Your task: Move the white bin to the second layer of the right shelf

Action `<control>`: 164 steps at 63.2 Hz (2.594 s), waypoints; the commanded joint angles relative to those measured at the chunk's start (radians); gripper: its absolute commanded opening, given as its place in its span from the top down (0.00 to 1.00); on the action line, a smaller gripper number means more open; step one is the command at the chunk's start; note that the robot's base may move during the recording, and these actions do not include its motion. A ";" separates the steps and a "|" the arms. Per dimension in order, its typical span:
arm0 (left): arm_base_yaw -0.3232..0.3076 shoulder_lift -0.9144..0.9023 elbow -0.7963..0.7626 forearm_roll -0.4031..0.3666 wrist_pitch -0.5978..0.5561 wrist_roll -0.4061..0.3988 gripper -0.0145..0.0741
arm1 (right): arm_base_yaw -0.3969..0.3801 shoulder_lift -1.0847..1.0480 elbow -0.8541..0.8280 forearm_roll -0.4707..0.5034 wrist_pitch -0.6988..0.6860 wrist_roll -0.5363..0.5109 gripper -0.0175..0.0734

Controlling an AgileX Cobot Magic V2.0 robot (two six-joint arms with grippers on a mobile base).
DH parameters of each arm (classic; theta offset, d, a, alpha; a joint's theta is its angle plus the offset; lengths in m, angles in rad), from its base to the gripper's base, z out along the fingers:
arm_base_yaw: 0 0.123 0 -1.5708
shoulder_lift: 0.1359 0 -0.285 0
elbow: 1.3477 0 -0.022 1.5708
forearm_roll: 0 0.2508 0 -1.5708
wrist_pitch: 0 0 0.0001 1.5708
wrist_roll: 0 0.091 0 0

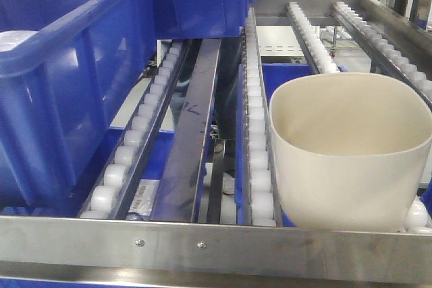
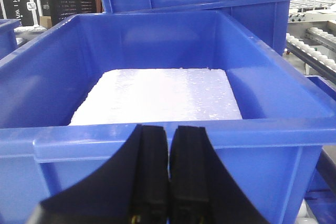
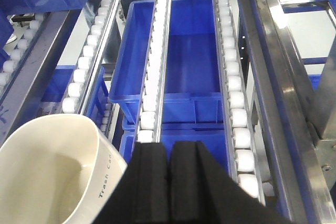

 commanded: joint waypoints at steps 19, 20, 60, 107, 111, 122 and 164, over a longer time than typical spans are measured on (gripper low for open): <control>0.000 -0.013 0.033 -0.005 -0.087 -0.007 0.74 | -0.011 -0.056 -0.026 -0.027 -0.098 -0.004 0.75; 0.000 -0.013 0.033 -0.005 -0.087 -0.007 0.74 | -0.013 -0.065 -0.025 -0.027 -0.098 -0.004 0.75; 0.000 -0.013 0.033 -0.005 -0.087 -0.007 0.74 | -0.091 -0.375 0.466 -0.018 -0.470 -0.003 0.75; 0.000 -0.013 0.033 -0.005 -0.087 -0.007 0.74 | -0.091 -0.407 0.491 0.017 -0.492 -0.005 0.75; 0.000 -0.013 0.033 -0.005 -0.087 -0.007 0.74 | -0.091 -0.407 0.491 0.024 -0.492 -0.011 0.75; 0.000 -0.013 0.033 -0.005 -0.087 -0.007 0.74 | -0.091 -0.407 0.491 0.024 -0.492 -0.011 0.75; 0.000 -0.013 0.033 -0.005 -0.087 -0.007 0.74 | -0.091 -0.407 0.491 0.024 -0.489 -0.011 0.75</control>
